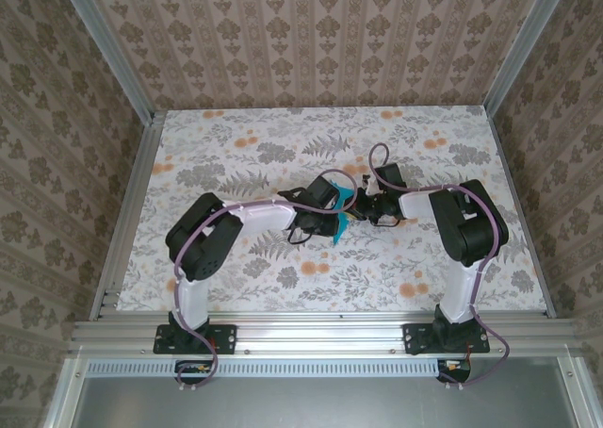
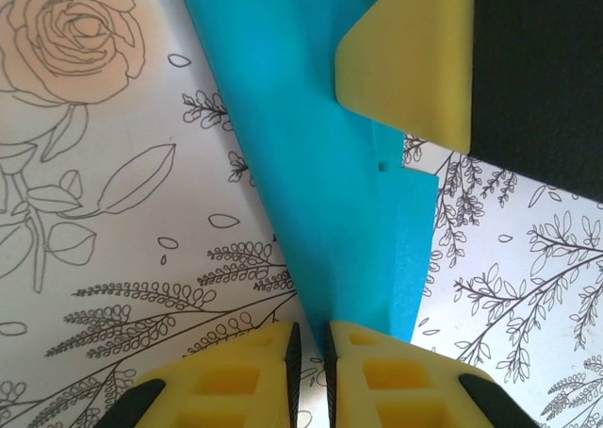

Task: Fold a paper plane with a square sheet of paper (pick it up from the middle)
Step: Fold the wing for the fifth time at the center of the table.

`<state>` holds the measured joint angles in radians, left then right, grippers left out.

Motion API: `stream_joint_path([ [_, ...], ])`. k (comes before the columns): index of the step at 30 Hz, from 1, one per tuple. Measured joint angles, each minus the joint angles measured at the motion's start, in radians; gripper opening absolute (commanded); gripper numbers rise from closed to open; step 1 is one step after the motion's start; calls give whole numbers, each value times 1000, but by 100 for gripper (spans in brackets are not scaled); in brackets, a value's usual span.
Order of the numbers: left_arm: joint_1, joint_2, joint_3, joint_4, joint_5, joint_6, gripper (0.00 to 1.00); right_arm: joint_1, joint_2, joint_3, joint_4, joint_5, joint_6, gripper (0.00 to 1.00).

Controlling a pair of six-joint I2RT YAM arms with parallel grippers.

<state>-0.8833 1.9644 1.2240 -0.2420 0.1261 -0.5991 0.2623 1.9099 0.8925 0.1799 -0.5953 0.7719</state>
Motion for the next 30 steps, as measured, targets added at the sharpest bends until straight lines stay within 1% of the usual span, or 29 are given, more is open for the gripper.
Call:
stream_joint_path([
  [7, -3, 27, 56, -72, 0, 33, 21, 0, -11, -5, 13, -5, 26, 16],
  [12, -8, 45, 93, -119, -5, 56, 24, -12, -37, -19, 1, 16, 43, 18],
  [16, -8, 54, 113, -145, -4, 71, 26, -28, -82, -42, -12, 43, 46, 18],
  [21, -15, 71, 146, -183, -11, 89, 27, -32, -126, -48, -27, 57, 46, 12],
  [30, -18, 96, 194, -238, -11, 107, 32, -27, -139, -79, -17, 49, 48, 8],
])
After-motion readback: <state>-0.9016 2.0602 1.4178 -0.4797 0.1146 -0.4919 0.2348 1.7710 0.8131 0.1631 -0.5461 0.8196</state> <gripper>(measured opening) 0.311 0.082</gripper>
